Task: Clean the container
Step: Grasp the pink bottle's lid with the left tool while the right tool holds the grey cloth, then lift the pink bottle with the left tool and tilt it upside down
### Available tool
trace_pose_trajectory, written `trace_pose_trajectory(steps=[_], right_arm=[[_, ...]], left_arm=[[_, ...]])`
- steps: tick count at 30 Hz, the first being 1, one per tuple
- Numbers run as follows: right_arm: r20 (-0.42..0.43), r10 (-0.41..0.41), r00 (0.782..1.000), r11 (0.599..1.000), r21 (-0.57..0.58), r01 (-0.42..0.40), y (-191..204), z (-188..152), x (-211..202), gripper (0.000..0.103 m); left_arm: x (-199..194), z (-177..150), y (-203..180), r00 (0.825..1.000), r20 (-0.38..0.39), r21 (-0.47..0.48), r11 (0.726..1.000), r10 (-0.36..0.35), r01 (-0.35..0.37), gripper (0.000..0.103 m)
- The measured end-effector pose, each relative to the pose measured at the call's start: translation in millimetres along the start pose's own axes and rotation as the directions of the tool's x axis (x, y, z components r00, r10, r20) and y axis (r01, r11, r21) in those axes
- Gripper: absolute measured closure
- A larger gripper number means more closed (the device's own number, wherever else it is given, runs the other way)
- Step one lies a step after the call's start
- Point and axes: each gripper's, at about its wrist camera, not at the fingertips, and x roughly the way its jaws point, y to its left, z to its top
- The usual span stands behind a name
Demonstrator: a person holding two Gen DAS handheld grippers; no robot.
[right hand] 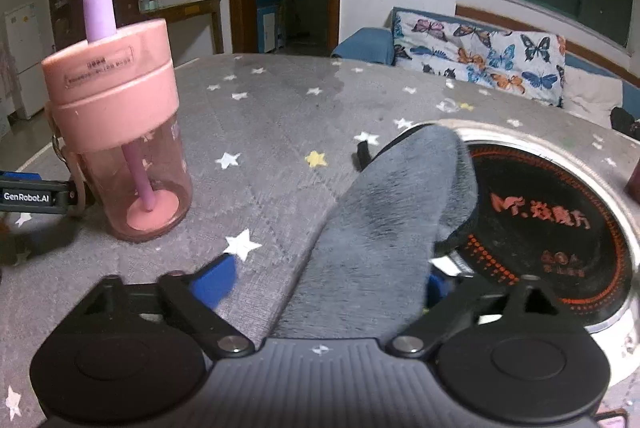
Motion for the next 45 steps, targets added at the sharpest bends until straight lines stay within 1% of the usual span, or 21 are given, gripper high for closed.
trace_pose_trajectory(steps=[1,7,9,12,15,18,21,24,27,29,31,33,36,39,41,43,45], right_arm=[[0.000,0.006,1.000,1.000,0.006,-0.006,-1,0,-2,0.019],[0.002,0.041,0.999,0.998,0.042,-0.041,-5,1,-14,0.038],[0.001,0.050,0.999,0.997,0.057,-0.050,-7,0,-17,0.051],[-0.005,0.064,0.998,0.994,0.092,-0.063,-14,-1,-18,0.060],[-0.011,0.074,0.997,0.991,0.116,-0.072,-18,-1,-17,0.063],[-0.013,0.079,0.997,0.988,0.135,-0.076,-21,-2,-15,0.065],[-0.008,0.098,0.995,0.985,0.144,-0.096,-22,0,-17,0.064],[-0.008,0.122,0.992,0.976,0.182,-0.119,-27,3,-16,0.062],[-0.006,0.128,0.992,0.969,0.214,-0.124,-31,4,-14,0.062],[0.000,0.129,0.992,0.969,0.212,-0.126,-31,4,-15,0.062],[-0.005,0.118,0.993,0.971,0.209,-0.114,-30,4,-12,0.065],[-0.004,0.126,0.992,0.966,0.228,-0.122,-33,5,-11,0.074],[0.006,0.150,0.989,0.958,0.248,-0.147,-35,7,-11,0.081],[0.023,0.187,0.982,0.943,0.277,-0.186,-38,13,-13,0.083],[0.035,0.221,0.975,0.923,0.314,-0.221,-41,17,-15,0.083],[0.058,0.269,0.961,0.895,0.355,-0.272,-45,23,-18,0.083],[0.094,0.313,0.945,0.867,0.378,-0.325,-48,32,-24,0.083]], left_arm=[[-1,0,-1,1.000,0.001,0.001,1.000,0.002,-0.002,0.000],[-11,0,-3,1.000,0.007,0.008,1.000,0.009,-0.009,0.000],[-20,0,-2,1.000,0.016,0.010,1.000,0.004,-0.004,0.000],[-31,1,0,1.000,0.026,0.003,1.000,-0.012,0.012,0.000],[-39,3,1,0.999,0.027,-0.009,0.999,-0.037,0.037,0.000],[-52,6,-1,0.997,0.048,-0.007,0.998,-0.055,0.056,0.000],[-66,12,-4,0.994,0.072,0.009,0.997,-0.082,0.081,0.000],[-82,18,-12,0.989,0.108,0.034,0.995,-0.101,0.098,0.000],[-95,24,-20,0.982,0.141,0.059,0.991,-0.126,0.119,0.000],[-100,29,-26,0.977,0.156,0.067,0.988,-0.148,0.139,0.000],[-102,35,-32,0.970,0.162,0.072,0.983,-0.180,0.170,0.000],[-104,41,-38,0.963,0.167,0.076,0.976,-0.212,0.202,0.000],[-105,49,-47,0.952,0.170,0.086,0.966,-0.256,0.245,0.000],[-100,55,-56,0.946,0.164,0.102,0.958,-0.281,0.267,0.000],[-95,59,-59,0.944,0.161,0.103,0.956,-0.289,0.276,0.000],[-91,63,-62,0.941,0.157,0.104,0.953,-0.298,0.285,0.001],[-86,66,-60,0.939,0.148,0.083,0.950,-0.311,0.302,0.001]])
